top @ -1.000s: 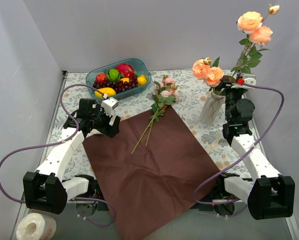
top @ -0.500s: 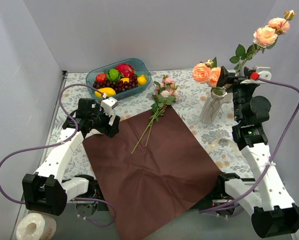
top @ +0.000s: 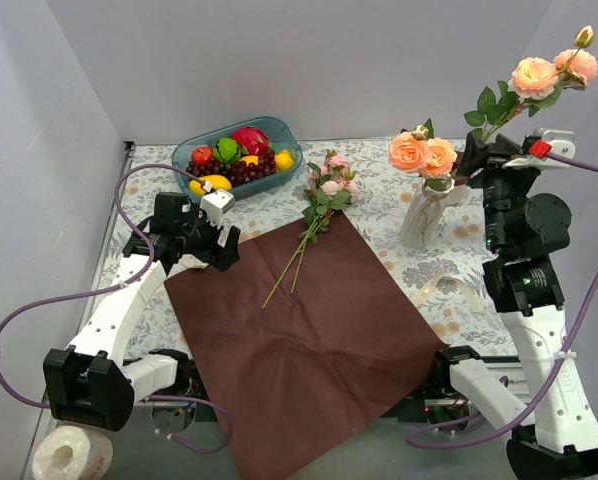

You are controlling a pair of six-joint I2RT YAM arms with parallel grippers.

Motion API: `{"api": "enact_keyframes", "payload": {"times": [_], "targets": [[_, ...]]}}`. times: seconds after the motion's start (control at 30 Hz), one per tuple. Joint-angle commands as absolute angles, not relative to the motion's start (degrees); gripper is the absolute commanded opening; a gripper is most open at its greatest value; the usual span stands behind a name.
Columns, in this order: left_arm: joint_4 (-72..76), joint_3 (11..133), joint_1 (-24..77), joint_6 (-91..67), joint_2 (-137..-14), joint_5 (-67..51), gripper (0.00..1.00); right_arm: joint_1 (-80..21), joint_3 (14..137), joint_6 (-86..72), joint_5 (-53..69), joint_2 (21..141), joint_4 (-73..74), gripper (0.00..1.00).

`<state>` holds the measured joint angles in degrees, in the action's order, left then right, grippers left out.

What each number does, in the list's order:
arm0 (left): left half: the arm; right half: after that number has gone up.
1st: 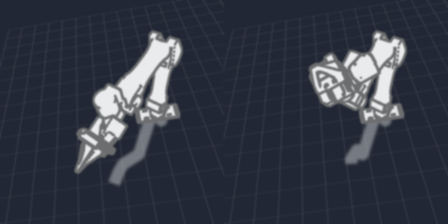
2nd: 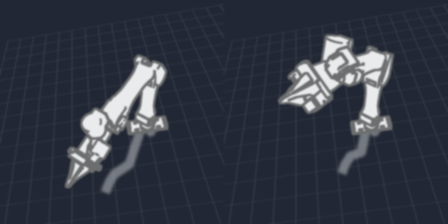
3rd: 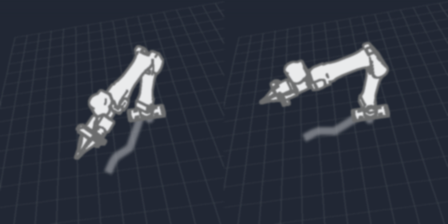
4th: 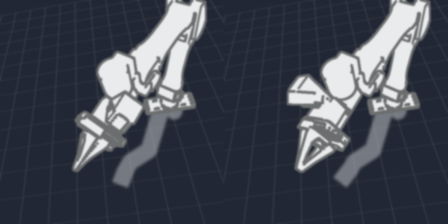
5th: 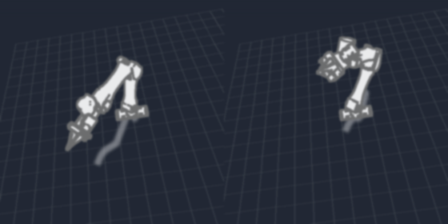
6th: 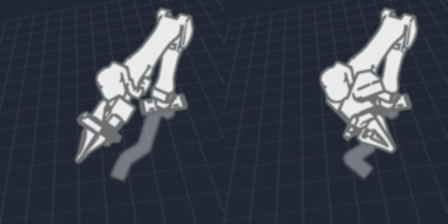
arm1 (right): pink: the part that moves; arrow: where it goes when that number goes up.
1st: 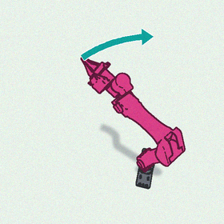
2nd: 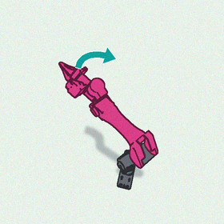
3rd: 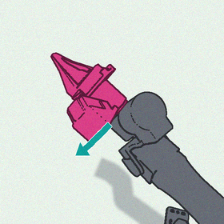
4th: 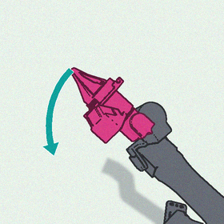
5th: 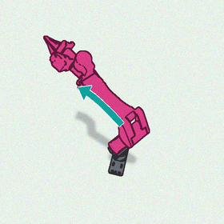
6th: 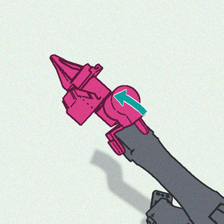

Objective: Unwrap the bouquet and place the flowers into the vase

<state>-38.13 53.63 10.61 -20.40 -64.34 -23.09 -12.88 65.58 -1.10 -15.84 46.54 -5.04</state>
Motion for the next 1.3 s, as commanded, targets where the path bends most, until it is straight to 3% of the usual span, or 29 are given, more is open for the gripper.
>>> {"api": "enact_keyframes", "payload": {"times": [0.0,0.03,0.1,0.13,0.17,0.23,0.47,0.63,0.83,1.03,1.27], "targets": [[-37.5,54.7,10.4,-20.5,-63.6,-23.9,0.84,-13.1,59.3,-6.1,-26.0,43.1,-3.0,0.43],[-37.4,54.7,10.4,-20.5,-63.8,-23.9,0.84,-13.0,58.1,-6.2,-27.1,42.8,-3.2,0.22],[-37.4,54.8,10.4,-20.5,-64.2,-24.0,0.84,-13.2,56.2,-7.1,-30.6,43.2,-2.1,0.12],[-37.4,55.0,10.4,-20.5,-64.4,-24.1,0.84,-13.2,55.8,-7.6,-32.3,43.9,-1.2,0.02],[-37.3,55.1,10.4,-20.5,-64.6,-24.2,0.84,-13.2,54.6,-8.7,-36.4,44.5,-0.1,0.01],[-36.8,55.1,10.4,-20.5,-65.0,-24.1,0.84,-13.2,52.0,-9.8,-39.4,45.9,-1.0,0.01],[-36.7,55.6,10.3,-20.1,-66.8,-23.7,0.84,-11.0,35.6,-8.6,-45.6,48.7,-28.5,0.02],[-37.0,56.5,10.4,-19.5,-67.8,-23.0,0.84,-2.4,36.9,-16.4,-35.9,53.3,-31.3,0.03],[-36.5,56.6,10.3,-19.4,-68.7,-22.9,0.84,3.4,42.8,-17.1,-29.7,59.1,-32.0,0.18],[-35.9,56.2,10.3,-19.2,-69.3,-22.6,0.84,7.2,45.1,-26.4,-27.5,65.0,-35.0,0.18],[-36.4,56.2,10.3,-18.5,-69.2,-21.7,0.84,11.3,39.1,-37.1,-24.7,69.0,-51.5,0.14]]}}
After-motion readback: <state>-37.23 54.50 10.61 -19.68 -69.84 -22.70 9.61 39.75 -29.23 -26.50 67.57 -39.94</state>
